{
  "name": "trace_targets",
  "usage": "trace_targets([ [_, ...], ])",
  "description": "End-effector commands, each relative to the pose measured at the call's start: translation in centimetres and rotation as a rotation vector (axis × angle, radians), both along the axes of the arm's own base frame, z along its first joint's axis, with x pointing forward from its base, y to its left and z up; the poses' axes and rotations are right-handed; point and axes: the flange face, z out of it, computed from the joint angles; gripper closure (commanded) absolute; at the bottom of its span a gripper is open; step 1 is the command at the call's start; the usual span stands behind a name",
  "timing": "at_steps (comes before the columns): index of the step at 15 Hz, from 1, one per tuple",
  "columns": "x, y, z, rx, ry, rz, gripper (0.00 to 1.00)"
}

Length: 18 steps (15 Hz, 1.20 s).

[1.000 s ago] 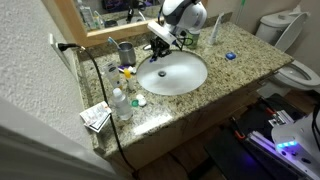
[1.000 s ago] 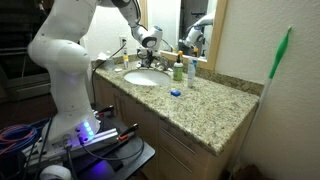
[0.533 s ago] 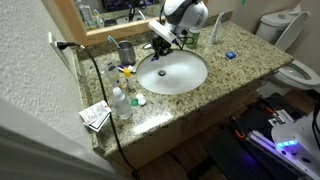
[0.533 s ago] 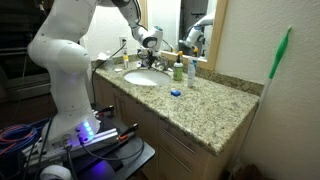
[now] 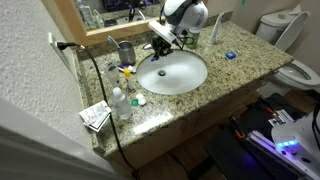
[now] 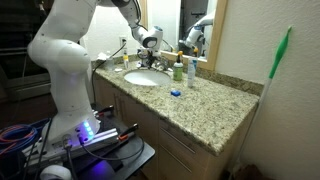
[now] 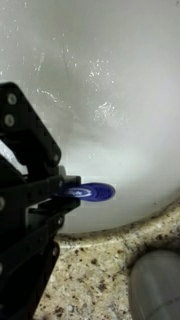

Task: Open the tap, wet the shaving stick then close tap

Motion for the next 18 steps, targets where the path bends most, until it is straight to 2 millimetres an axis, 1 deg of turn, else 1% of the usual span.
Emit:
trace_targets([
  [1, 0.0, 0.0, 0.1, 0.0, 0.001, 0.0, 0.96],
  [3, -1.5, 0.0, 1.4, -0.007, 0.022, 0.016, 0.96],
  [6, -4.0, 0.2, 4.0, -0.005, 0.035, 0.019, 0.96],
  [8, -5.7, -0.2, 5.6, -0.021, 0.065, -0.017, 0.96],
  [10, -7.2, -1.2, 6.5, -0.039, 0.117, -0.078, 0.96],
  [13, -8.9, -4.3, 7.5, -0.074, 0.145, -0.191, 0.96],
  [15, -10.3, -7.7, 8.6, -0.054, 0.118, -0.295, 0.96],
  [17, -11.4, -11.3, 9.1, -0.048, 0.062, -0.402, 0.96],
  [18, -11.8, -12.2, 9.4, -0.025, 0.033, -0.423, 0.96],
])
